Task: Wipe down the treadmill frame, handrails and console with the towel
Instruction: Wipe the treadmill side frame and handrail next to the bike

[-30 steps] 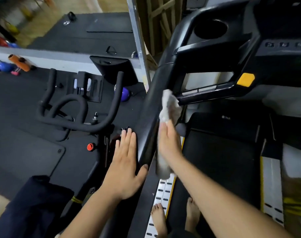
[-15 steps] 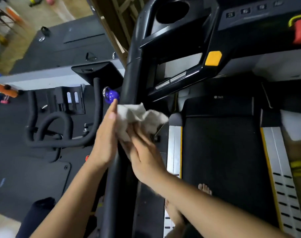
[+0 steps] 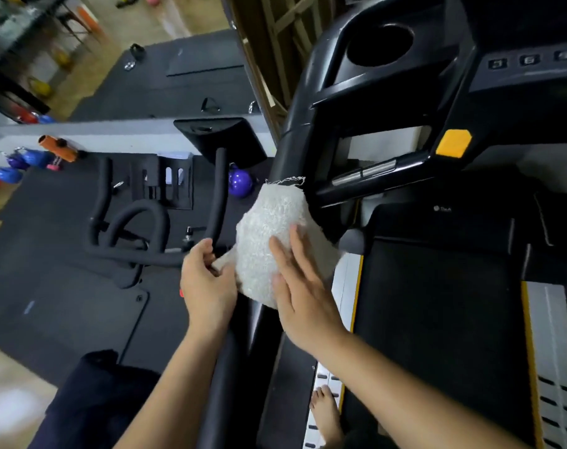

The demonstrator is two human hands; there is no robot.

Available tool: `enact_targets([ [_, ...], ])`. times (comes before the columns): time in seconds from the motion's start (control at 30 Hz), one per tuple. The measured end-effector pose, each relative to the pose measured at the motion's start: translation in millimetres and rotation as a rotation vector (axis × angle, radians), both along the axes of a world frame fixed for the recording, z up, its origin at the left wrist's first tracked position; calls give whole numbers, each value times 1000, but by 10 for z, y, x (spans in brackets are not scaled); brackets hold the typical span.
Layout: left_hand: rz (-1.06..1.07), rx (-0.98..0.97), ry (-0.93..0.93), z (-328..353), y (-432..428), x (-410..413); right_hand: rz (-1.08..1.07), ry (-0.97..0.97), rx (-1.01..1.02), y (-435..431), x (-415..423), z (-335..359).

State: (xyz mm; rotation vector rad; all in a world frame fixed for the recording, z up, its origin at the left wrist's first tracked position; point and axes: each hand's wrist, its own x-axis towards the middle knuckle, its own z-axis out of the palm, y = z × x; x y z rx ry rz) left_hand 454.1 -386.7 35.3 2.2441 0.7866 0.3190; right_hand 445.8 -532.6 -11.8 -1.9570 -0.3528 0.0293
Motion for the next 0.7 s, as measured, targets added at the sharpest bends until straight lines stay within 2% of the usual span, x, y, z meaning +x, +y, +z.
enact_targets([
  [0.07, -148, 65, -120, 127, -96, 49, 50, -159, -144, 8, 236, 37],
  [0.13, -339, 16, -134, 220, -249, 128, 128, -298, -360, -21, 558, 154],
  [0.23, -462, -54, -34, 218, -423, 121, 364, -428, -793, -39, 974, 402],
  [0.3, -477, -86, 63, 199, -445, 99, 506, -481, -941, -12, 1179, 550],
  [0.37, -534, 11, 66, 132, -392, 25, 577, -489, -896, -4, 1295, 639],
  [0.43, -548, 121, 111, 64, -344, -94, 548, -449, -717, -101, 1237, 625],
  [0.5, -489, 184, 187, 68, -352, -199, 513, -497, -588, -294, 1083, 517],
  [0.57, -436, 232, 281, 125, -353, -192, 540, -568, -629, -445, 970, 423],
  [0.63, -429, 185, 307, 148, -261, -29, 581, -566, -649, -463, 1051, 438],
  [0.7, -499, -13, 222, 95, -114, 212, 610, -545, -675, -345, 1256, 528],
])
